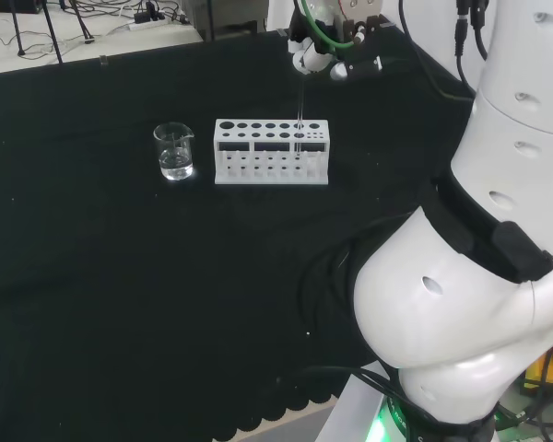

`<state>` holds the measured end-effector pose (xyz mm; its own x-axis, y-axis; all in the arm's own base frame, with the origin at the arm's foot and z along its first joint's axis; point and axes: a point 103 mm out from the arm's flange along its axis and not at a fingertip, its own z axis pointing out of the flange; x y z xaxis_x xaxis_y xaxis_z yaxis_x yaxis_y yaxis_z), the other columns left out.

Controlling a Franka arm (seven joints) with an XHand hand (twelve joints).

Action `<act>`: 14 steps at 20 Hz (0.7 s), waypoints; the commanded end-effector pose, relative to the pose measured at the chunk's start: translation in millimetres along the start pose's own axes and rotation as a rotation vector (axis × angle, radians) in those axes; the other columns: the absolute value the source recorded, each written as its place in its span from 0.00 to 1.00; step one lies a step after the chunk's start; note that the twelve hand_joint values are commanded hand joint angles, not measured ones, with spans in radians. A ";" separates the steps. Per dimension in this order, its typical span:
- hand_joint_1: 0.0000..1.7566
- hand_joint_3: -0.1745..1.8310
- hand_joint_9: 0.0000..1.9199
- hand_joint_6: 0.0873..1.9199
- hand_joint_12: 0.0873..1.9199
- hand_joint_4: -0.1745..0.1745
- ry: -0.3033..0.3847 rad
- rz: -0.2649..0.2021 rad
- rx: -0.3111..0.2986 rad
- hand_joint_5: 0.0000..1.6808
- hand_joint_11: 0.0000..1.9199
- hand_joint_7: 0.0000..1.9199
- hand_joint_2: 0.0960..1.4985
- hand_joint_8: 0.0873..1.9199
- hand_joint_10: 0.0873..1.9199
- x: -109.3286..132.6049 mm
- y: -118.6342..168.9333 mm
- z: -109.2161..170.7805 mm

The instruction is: Put the glass rod back on the white test tube rack.

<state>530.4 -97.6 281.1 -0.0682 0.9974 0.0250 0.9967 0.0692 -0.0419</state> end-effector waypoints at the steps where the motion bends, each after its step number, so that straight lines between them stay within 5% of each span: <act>1: 0.75 0.46 0.89 0.35 0.38 0.00 0.003 0.013 0.035 0.65 0.88 0.62 0.42 0.58 0.42 -7.3 1.8 8.1; 14: 0.75 0.46 0.89 0.36 0.38 0.00 0.003 0.008 0.086 0.65 0.88 0.62 0.42 0.58 0.42 -1.5 8.7 23.9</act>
<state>536.0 -100.9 261.4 -0.0418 0.9988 0.0239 0.9925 0.0443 -0.1143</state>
